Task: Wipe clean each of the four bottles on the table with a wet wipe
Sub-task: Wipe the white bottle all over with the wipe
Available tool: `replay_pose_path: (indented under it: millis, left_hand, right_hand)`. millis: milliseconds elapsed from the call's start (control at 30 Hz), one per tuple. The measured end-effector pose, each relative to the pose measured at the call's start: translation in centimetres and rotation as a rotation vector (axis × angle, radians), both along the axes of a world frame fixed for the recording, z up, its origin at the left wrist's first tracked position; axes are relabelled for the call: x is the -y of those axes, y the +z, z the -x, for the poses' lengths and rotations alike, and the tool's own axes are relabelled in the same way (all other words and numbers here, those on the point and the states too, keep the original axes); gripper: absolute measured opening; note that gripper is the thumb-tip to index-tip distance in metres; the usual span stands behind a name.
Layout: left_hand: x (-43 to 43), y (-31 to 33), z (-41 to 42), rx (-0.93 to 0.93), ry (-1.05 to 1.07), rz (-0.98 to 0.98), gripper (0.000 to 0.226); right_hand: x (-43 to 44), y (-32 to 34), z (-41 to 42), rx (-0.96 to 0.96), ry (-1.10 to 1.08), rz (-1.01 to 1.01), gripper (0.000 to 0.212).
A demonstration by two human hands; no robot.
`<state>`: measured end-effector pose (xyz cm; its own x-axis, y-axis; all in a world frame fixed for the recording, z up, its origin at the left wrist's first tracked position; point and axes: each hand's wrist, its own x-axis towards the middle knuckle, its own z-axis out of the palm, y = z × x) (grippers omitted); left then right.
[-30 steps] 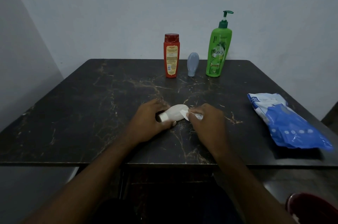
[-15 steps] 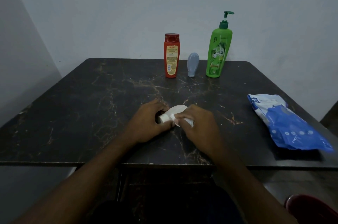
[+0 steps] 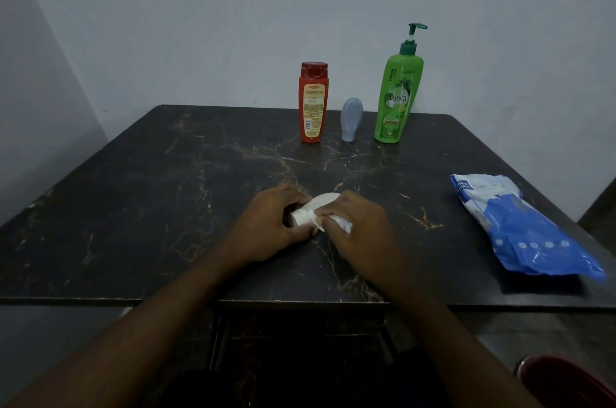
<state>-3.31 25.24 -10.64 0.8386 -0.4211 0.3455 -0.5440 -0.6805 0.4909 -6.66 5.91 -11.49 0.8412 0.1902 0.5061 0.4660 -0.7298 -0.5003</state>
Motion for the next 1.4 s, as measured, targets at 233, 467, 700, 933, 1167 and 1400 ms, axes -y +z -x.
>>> replay_pose_path:
  millis: [233,467,700,933,1167,1400]
  left_hand:
    - [0.1,0.1,0.1,-0.005,0.007,-0.001,0.054]
    - [-0.1,0.2,0.1,-0.004,0.020,0.030,0.046]
    - [0.1,0.2,0.0,-0.022,-0.002,0.044,0.046]
    - [-0.1,0.0,0.0,-0.006,-0.019,0.053,0.046]
    - [0.0,0.2,0.0,-0.011,-0.007,0.040,0.050]
    - [0.0,0.3,0.1,-0.023,-0.001,0.054,0.049]
  right_hand:
    - [1.1,0.3,-0.3,-0.077,-0.287,-0.125,0.018]
    - [0.8,0.0,0.2,-0.047,-0.003,-0.066,0.031]
    - [1.1,-0.2,-0.1,-0.020,-0.174,-0.102,0.022]
    - [0.3,0.2,0.3,-0.007,-0.029,-0.078,0.021]
    - [0.9,-0.2,0.0,-0.011,-0.121,-0.152,0.016]
    - [1.1,0.5,0.6,0.008,-0.120,-0.166,0.017]
